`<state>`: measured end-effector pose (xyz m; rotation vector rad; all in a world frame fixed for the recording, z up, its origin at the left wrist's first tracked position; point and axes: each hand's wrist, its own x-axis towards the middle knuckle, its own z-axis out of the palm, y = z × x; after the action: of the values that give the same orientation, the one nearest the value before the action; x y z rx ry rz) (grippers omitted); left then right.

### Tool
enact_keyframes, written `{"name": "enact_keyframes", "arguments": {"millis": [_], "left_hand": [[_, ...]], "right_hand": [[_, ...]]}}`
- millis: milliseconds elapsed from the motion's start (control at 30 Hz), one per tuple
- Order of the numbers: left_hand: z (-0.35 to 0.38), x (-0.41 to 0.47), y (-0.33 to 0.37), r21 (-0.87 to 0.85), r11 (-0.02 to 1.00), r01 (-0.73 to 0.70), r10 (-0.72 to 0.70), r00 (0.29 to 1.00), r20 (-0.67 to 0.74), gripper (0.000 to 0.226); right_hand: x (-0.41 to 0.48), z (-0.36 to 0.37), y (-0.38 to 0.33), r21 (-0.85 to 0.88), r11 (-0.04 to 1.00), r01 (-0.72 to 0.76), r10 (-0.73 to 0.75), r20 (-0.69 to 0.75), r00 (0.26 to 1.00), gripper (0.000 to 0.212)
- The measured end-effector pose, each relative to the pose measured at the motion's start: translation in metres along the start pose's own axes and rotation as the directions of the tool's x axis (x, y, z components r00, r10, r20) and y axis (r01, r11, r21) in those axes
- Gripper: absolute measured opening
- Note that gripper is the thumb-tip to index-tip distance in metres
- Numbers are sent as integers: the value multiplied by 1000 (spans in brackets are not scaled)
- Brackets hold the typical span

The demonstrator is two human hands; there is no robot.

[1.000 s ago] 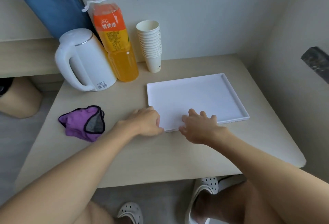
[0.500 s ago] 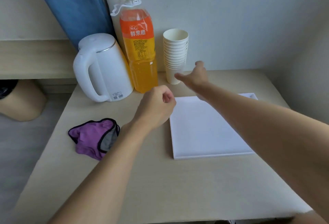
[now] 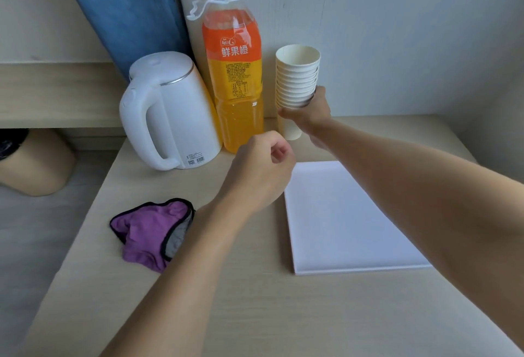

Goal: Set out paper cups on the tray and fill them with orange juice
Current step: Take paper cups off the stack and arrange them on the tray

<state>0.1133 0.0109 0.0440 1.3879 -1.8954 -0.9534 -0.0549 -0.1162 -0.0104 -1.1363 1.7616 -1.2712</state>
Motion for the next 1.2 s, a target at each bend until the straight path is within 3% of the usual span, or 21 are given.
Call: {"name": "enact_keyframes", "arguments": {"millis": [233,300,433,533,700,800,867,933,1033,1200], "left_hand": [[-1,-4,2,-33,999,-20,19,1000,-20,3],[2,-4,4,-109,993,-43,35,997,-71,21],[5,-9,15,-245,964,-105,60,981,-185,73],[3,-15,17,-272,952,-140,92,979,-183,97],[6,-26,22,-346,912,-222,171,970,-171,95],[3,-26,26,-344,903,-259,184,954,-237,93],[0,-27,24,-294,922,-251,179,951,-252,89],[-1,-29,24,-181,956,-231,189,956,-224,84],[0,-31,19,-18,980,-200,194,965,-177,84],[-8,-30,13,103,981,-167,179,977,-117,87]], "right_hand": [[-47,-29,-16,-9,996,87,-88,-154,984,68],[-77,-43,-23,106,986,126,-111,-137,984,66],[-149,-55,-34,285,951,117,-140,62,988,49],[-189,-63,-31,321,944,74,-143,195,970,53],[-213,-68,-23,161,979,122,-174,372,912,48],[-204,-79,-25,173,978,121,-194,517,834,64],[-194,-91,-34,329,943,50,-187,399,898,78],[-189,-99,-46,472,881,35,-179,263,948,67],[-186,-100,-48,376,920,108,-205,229,952,30],[-185,-95,-45,303,934,189,-266,237,934,24]]}}
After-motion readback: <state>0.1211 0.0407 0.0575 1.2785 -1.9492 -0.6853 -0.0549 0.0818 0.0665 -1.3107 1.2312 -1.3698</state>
